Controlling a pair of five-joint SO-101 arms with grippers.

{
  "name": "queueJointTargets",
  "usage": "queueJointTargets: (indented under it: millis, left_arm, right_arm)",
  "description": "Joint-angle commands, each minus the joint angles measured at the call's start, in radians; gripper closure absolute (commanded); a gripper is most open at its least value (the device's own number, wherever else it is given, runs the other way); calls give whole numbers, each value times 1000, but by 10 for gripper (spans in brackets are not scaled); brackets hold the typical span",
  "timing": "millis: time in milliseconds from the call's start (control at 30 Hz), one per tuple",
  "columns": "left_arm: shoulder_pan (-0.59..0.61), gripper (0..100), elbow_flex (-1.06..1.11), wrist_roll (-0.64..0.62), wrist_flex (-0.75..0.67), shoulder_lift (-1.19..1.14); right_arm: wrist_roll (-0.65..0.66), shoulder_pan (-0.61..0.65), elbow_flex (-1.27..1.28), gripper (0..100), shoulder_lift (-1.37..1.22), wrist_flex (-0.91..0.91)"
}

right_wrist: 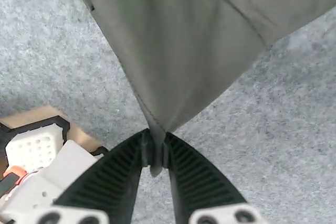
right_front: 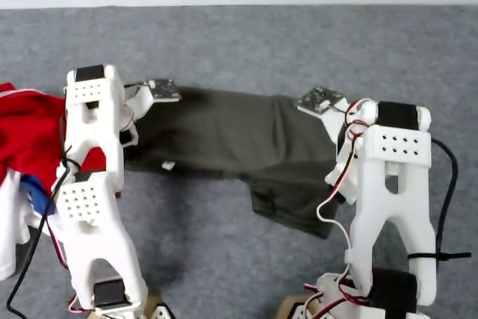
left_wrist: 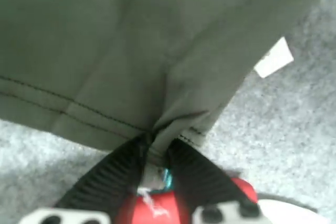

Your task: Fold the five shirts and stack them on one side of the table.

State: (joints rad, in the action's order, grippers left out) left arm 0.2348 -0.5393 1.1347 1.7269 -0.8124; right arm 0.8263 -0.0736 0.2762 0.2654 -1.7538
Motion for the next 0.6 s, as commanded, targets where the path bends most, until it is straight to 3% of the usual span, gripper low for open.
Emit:
queueJointTargets:
  millis: [0,133,200,367,433,567]
  left_arm:
    - [0,875,-48,-75,26,15]
    - [2,848,-105,-100,28,17]
    - [2,848,-131,-107,28,28]
    - [-29,852,-147,-121,25,100]
    - [-55,857,-151,-195,-3,129]
    - [-94,925,-203,-354,-69,157]
  right_arm:
    - [-8,-1,-6,895,45,-38]
    - [-9,-7,-8,721,50,-41]
    - [-9,1,-8,701,74,-38]
    - [-11,24,-66,703,107,-12]
    - [-25,24,-110,711,85,64]
    - [-163,27,-181,876,-12,321]
